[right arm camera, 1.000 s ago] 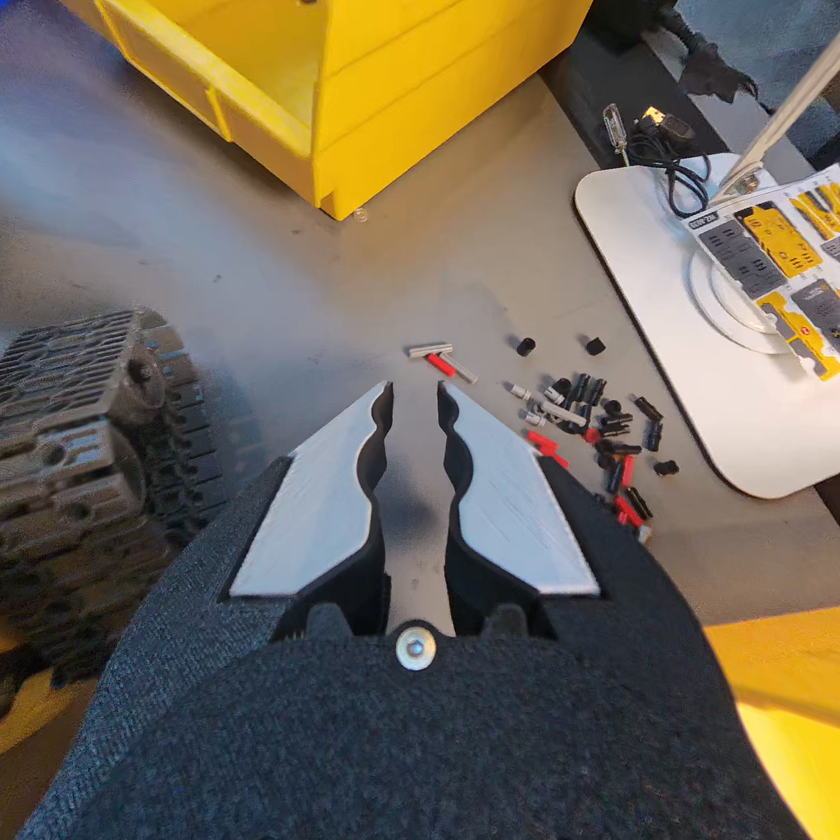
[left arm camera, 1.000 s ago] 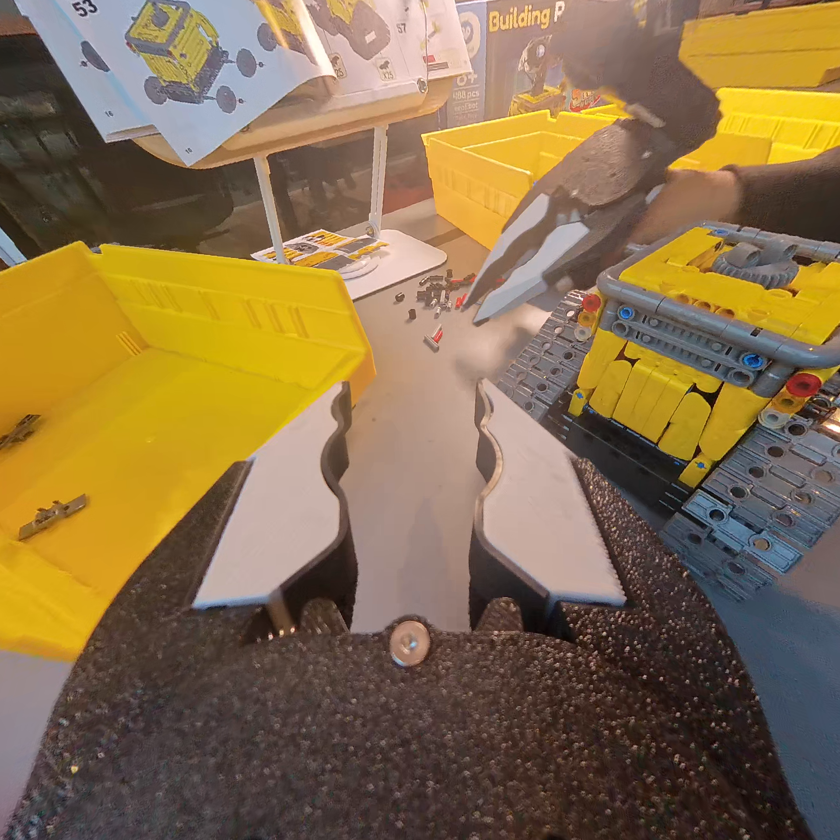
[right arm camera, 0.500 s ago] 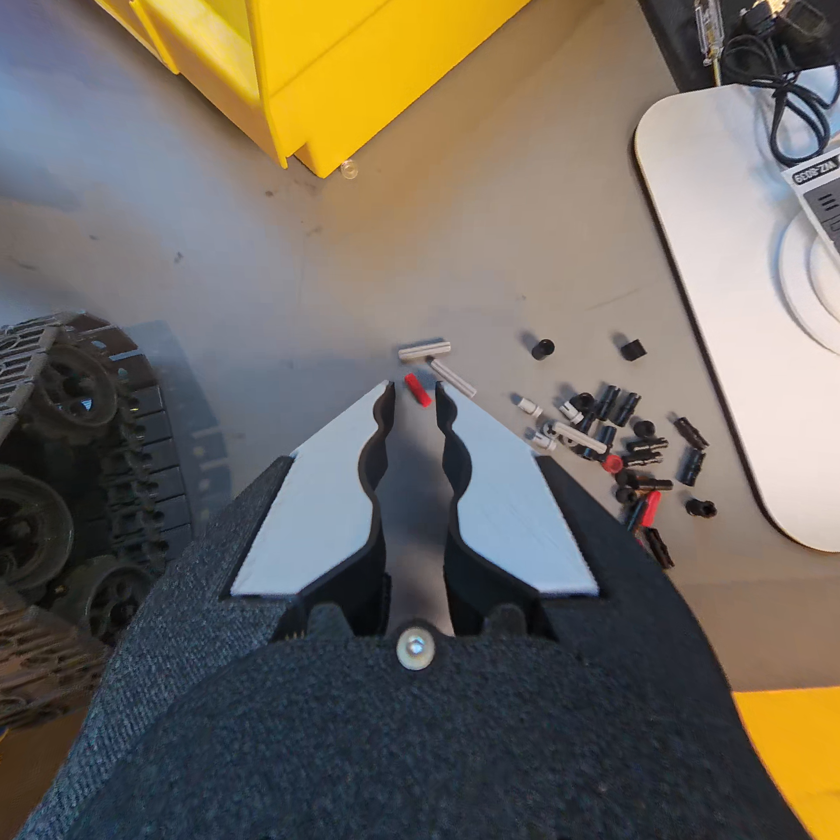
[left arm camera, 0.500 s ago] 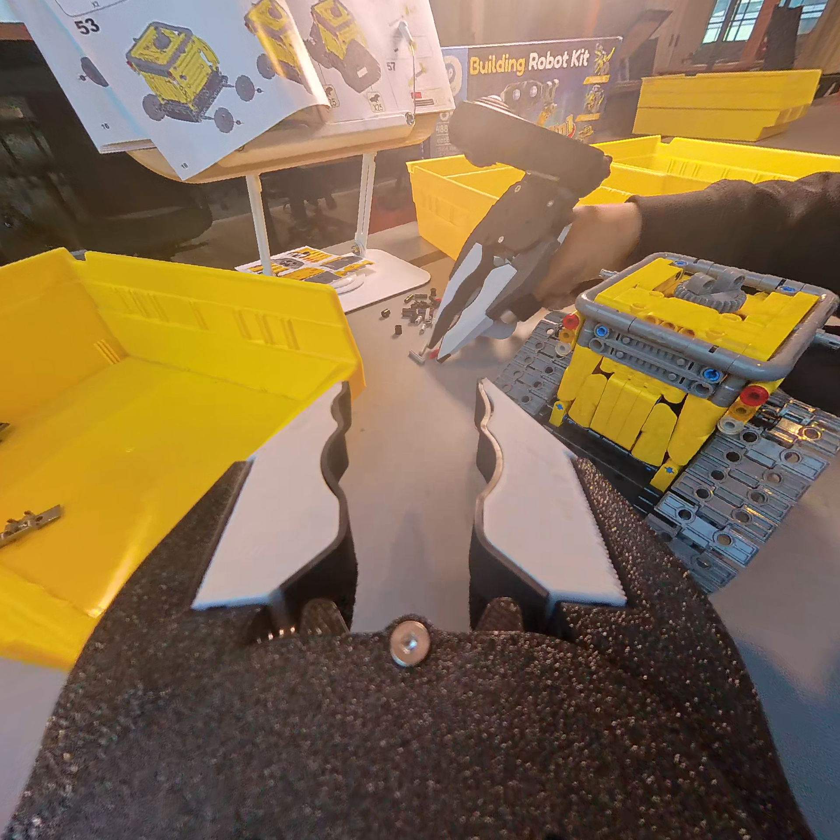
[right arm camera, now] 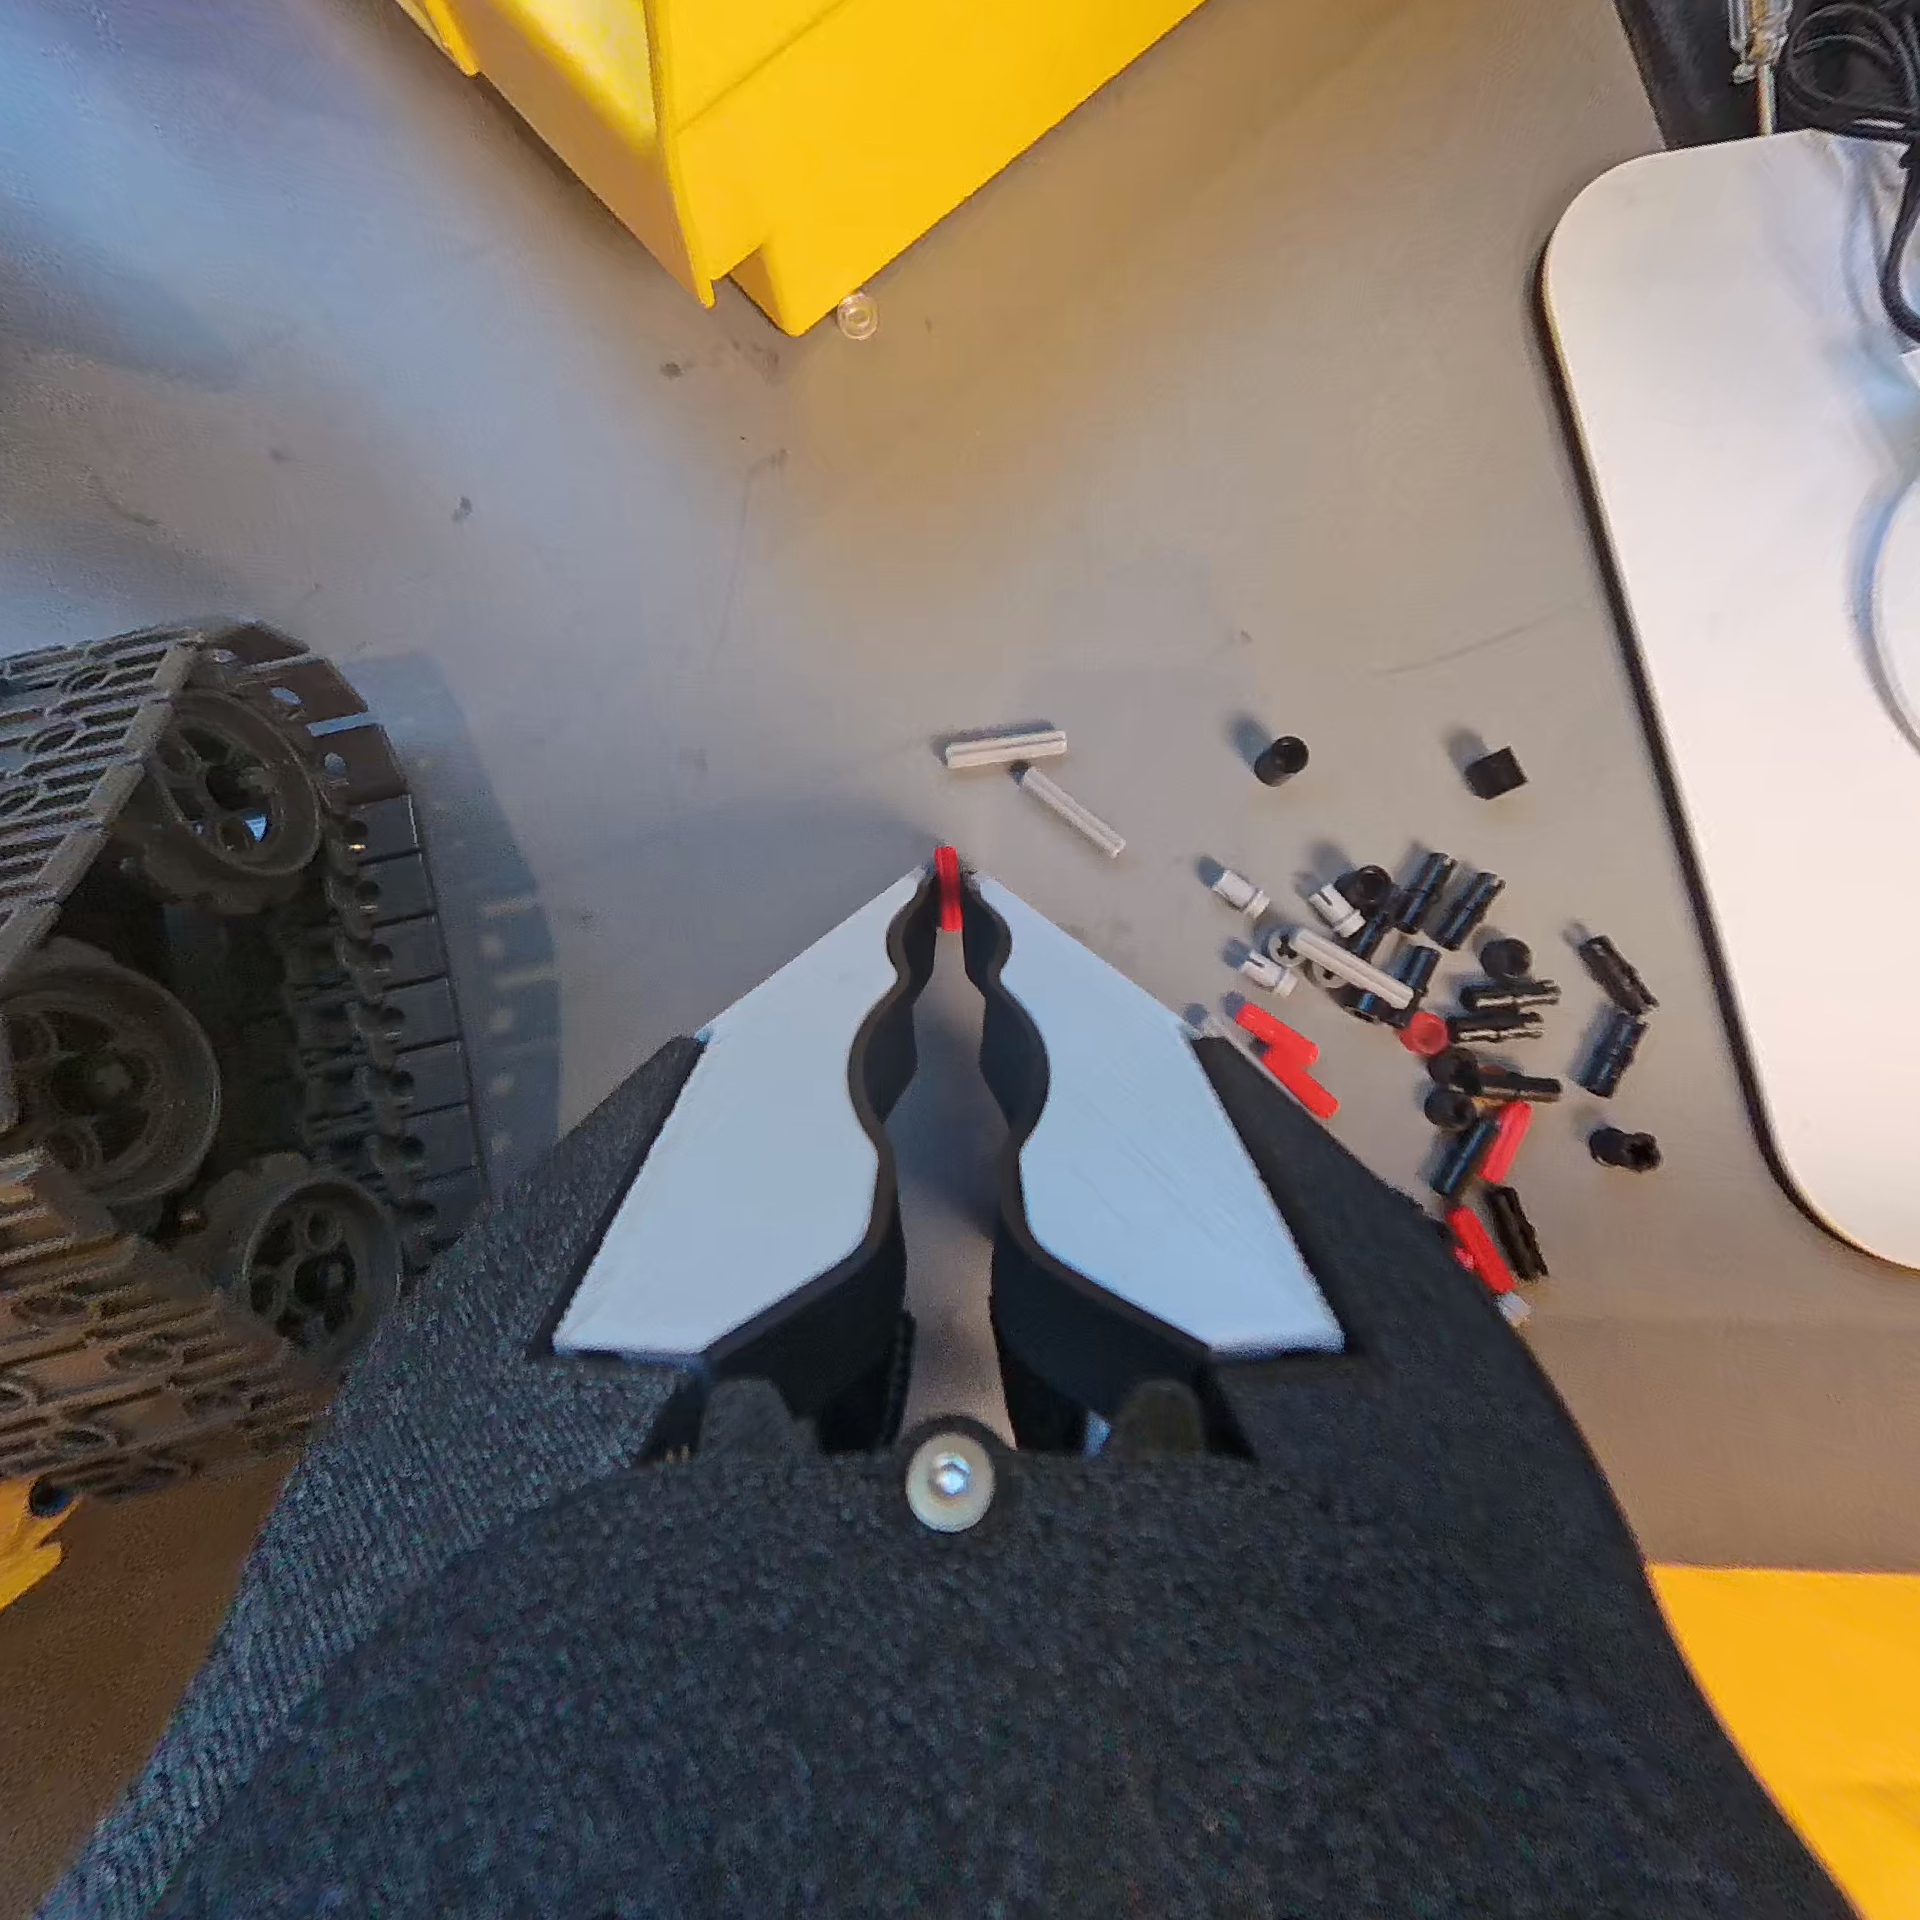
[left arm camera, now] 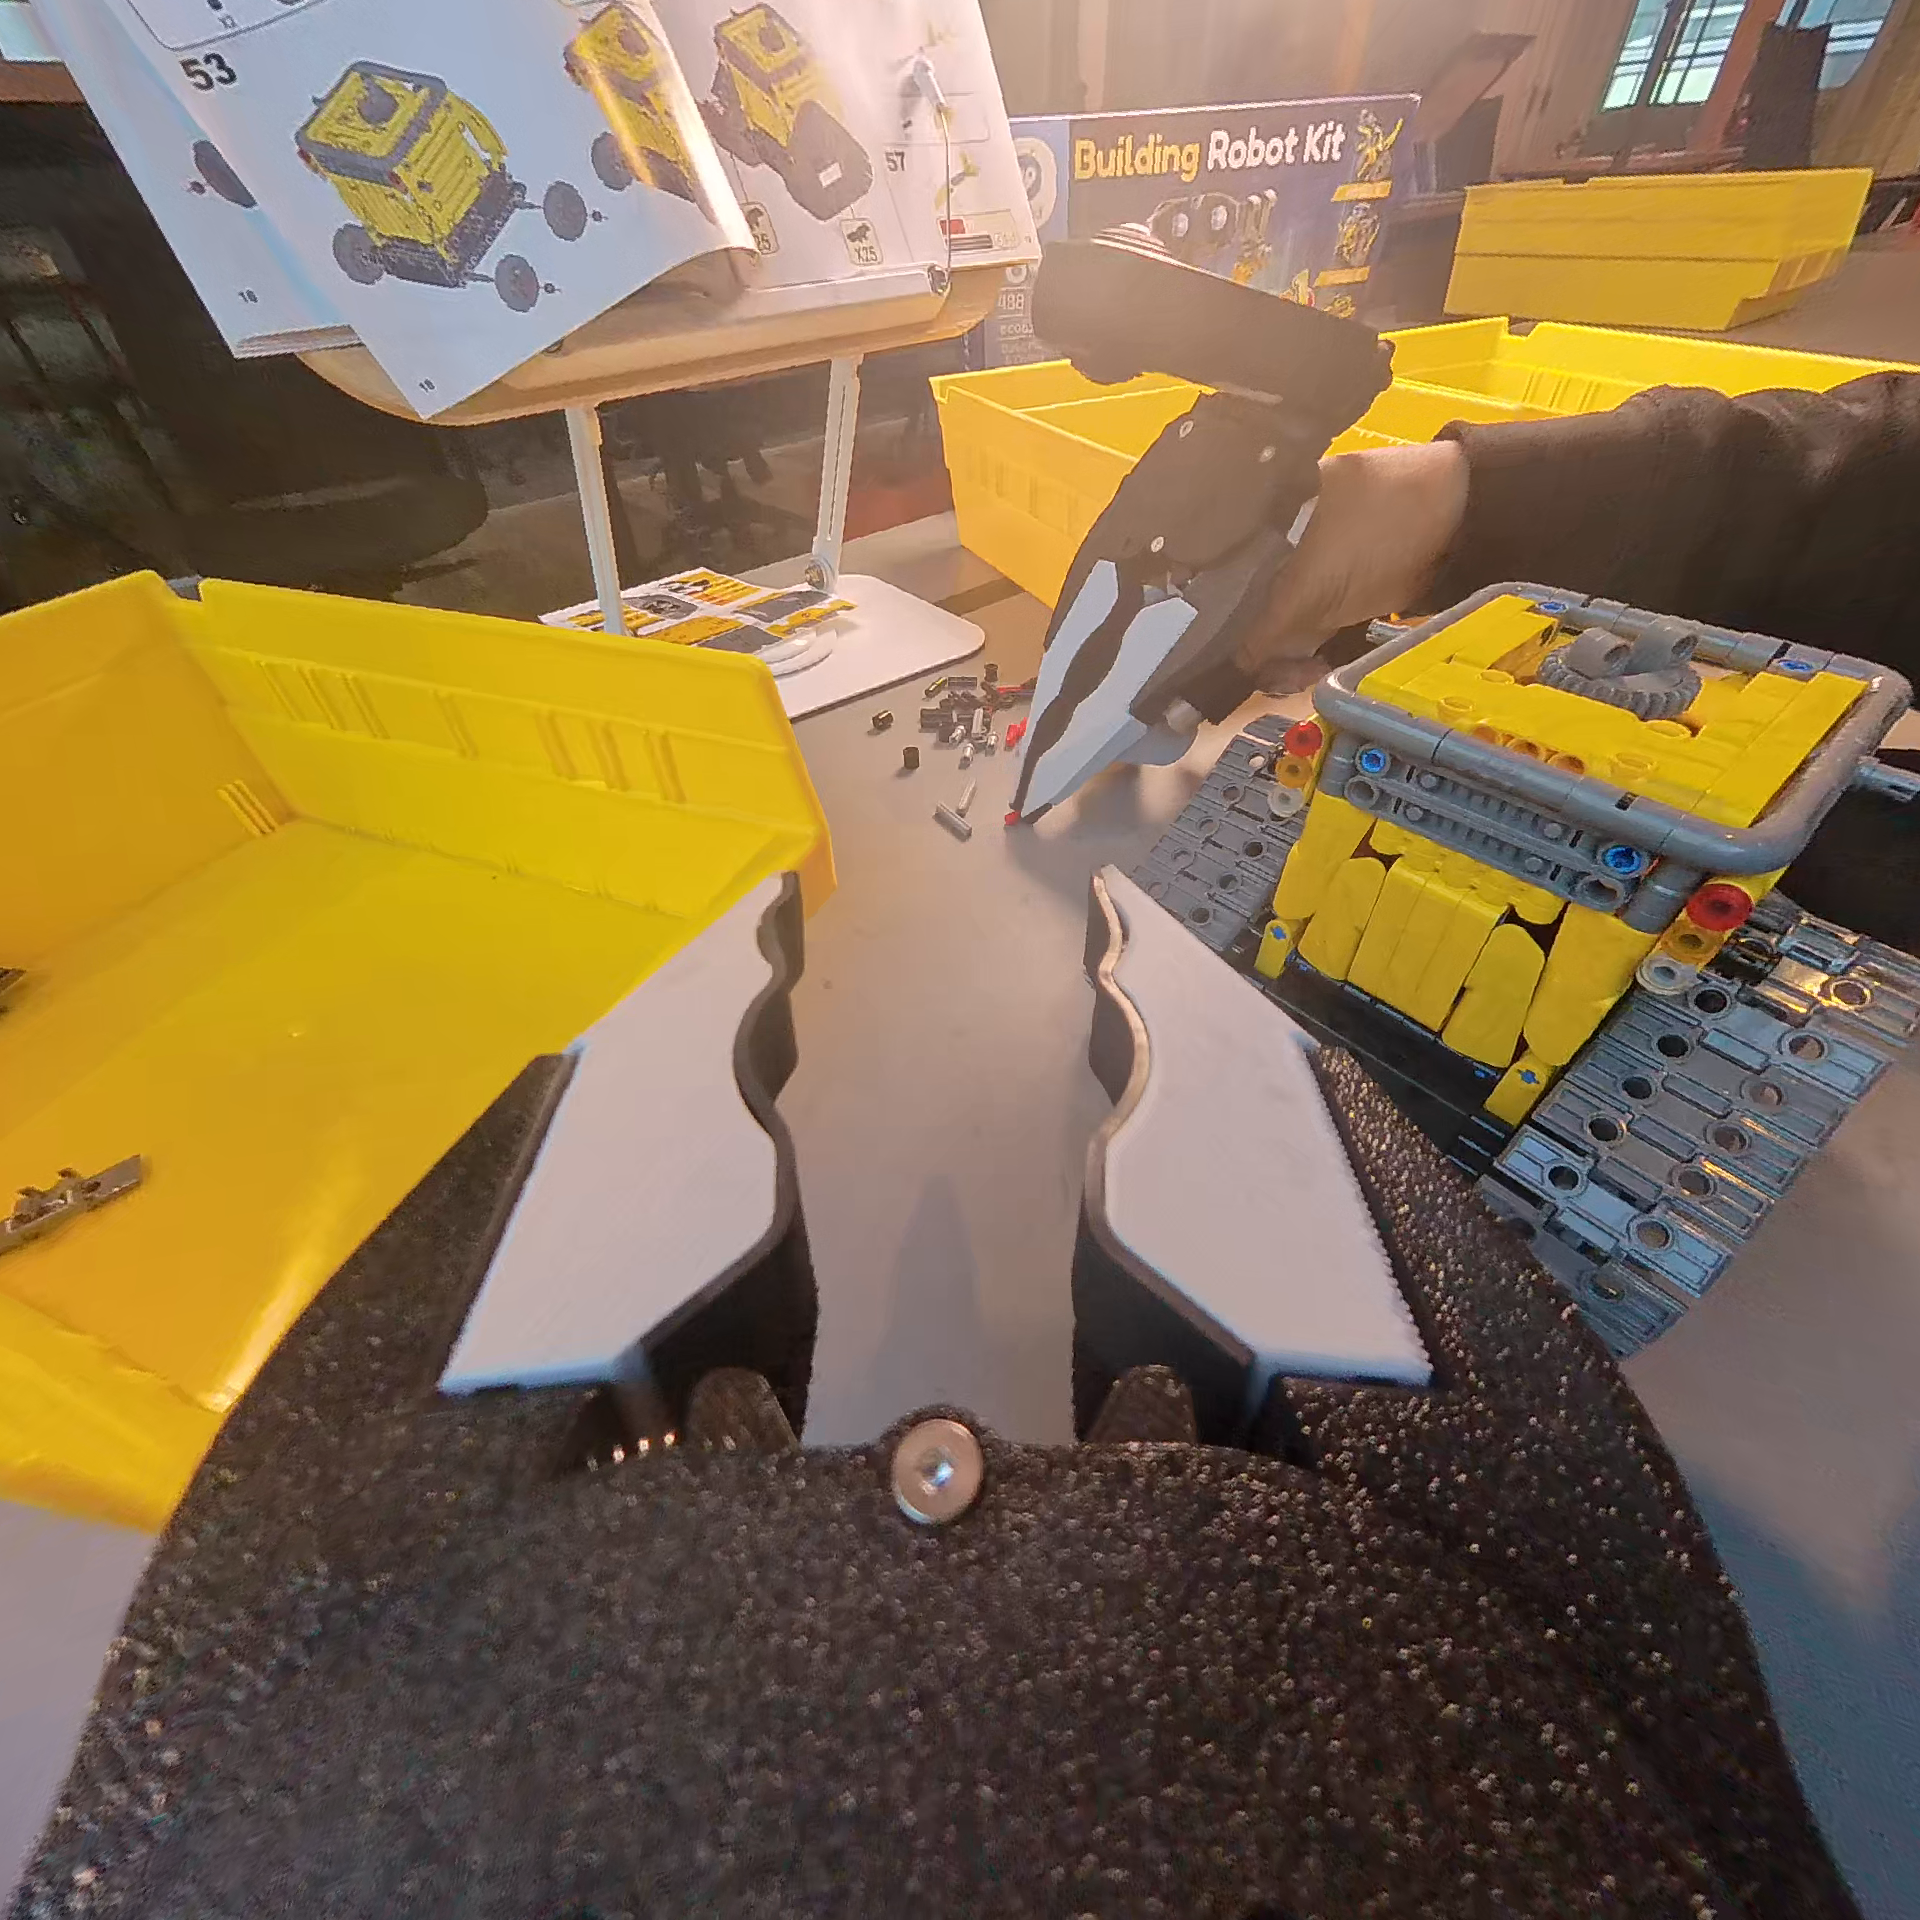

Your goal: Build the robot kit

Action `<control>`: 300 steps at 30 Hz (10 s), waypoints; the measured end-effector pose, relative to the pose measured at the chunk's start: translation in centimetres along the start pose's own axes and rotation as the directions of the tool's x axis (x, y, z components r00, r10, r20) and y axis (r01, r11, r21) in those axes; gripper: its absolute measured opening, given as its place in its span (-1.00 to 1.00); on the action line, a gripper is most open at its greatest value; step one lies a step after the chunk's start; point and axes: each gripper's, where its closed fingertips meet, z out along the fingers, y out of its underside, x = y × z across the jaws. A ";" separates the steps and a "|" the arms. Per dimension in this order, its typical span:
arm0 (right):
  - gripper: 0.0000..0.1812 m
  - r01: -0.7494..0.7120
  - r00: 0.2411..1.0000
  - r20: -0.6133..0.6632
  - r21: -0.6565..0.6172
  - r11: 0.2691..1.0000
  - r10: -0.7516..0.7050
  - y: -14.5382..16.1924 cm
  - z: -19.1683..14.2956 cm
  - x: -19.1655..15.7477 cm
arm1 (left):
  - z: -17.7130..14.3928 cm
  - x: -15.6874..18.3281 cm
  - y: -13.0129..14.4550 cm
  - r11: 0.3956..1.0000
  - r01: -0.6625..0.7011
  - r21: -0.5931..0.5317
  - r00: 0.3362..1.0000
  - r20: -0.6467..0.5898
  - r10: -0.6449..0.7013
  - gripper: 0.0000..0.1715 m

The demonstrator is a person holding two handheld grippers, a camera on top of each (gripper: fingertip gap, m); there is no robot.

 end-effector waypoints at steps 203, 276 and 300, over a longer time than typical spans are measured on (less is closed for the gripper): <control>-0.35 0.052 0.837 -0.431 0.674 0.737 0.336 5.1 -19.2 -2.0 | 0.0 -1.9 -0.1 0.998 0.061 0.020 0.995 0.083 -0.063 -0.33; -0.26 0.023 0.781 -0.470 0.679 0.734 0.411 6.5 -18.5 -0.7 | -1.8 -3.4 -2.7 0.972 0.114 0.206 0.986 0.095 -0.136 -0.20; -0.79 -0.257 0.913 -0.301 0.100 0.961 0.275 14.6 -11.8 -3.6 | -1.5 -3.5 -2.4 0.974 0.133 0.185 0.985 0.086 -0.151 -0.23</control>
